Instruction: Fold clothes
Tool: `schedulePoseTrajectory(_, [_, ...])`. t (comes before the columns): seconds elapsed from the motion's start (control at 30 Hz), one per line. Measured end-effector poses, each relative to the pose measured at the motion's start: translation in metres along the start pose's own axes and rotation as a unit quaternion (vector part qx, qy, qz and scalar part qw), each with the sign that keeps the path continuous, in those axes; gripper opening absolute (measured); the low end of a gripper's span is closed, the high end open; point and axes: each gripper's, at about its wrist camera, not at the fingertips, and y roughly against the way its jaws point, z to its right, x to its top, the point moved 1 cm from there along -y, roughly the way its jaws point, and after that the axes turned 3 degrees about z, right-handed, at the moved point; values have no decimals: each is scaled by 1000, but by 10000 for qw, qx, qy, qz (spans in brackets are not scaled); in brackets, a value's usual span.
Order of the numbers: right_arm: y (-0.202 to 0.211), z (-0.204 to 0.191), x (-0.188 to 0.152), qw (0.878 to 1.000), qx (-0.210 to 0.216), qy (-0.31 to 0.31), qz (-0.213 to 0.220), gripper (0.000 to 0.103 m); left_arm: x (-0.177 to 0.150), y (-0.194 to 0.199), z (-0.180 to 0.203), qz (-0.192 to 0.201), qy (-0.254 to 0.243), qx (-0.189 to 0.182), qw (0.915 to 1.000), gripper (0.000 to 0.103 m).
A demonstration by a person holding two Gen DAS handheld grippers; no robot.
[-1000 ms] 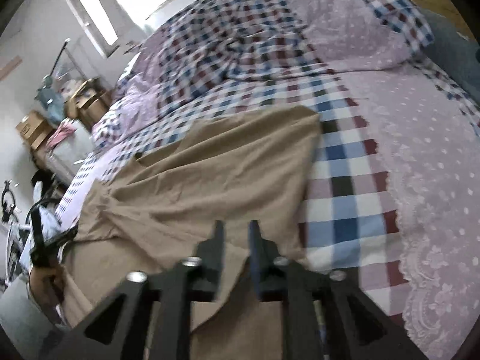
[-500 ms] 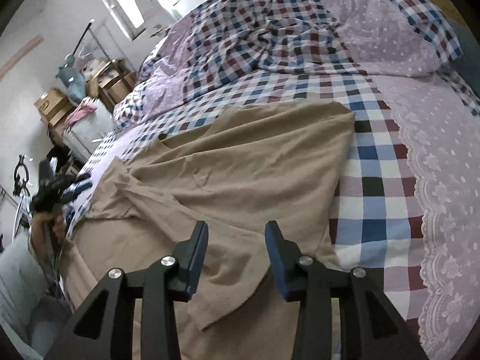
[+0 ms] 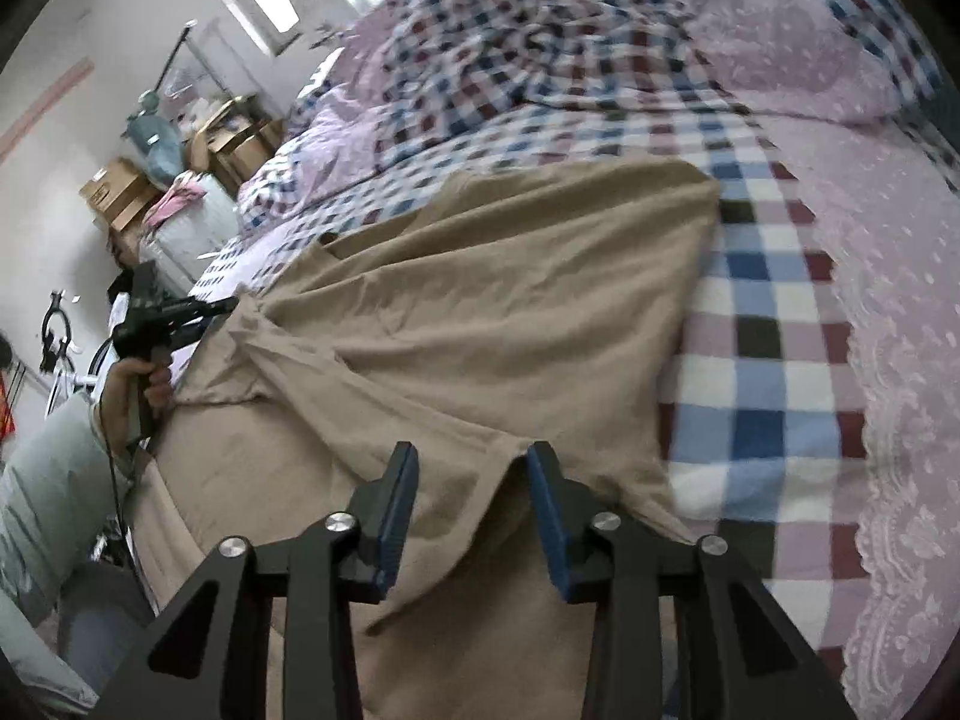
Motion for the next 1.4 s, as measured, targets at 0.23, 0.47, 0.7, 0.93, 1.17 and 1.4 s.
schedulePoseTrajectory(0.23, [30,-7,20,9923,-827,41,921,0,-1,13,-6,555,78,-229,9982,8])
schedulePoseTrajectory(0.47, [32,6,36,9942,-630,-390,783,3,5,21,-8,827,61,-386,9958,8])
schedulePoseTrajectory(0.7, [1,12,10,9981,-384,-488,39,38,1,10,-14,710,127,-314,9969,8])
schedulePoseTrajectory(0.93, [-17,-4,7,9984,-530,-10,-214,14,-1,8,-13,713,108,-277,9970,8])
schedulePoseTrajectory(1.17, [-5,-11,19,9927,-1172,171,220,1,0,11,-14,771,111,-327,9964,8])
schedulePoseTrajectory(1.4, [21,0,51,9813,-1638,-15,1007,0,3,18,-13,954,121,-423,9945,8])
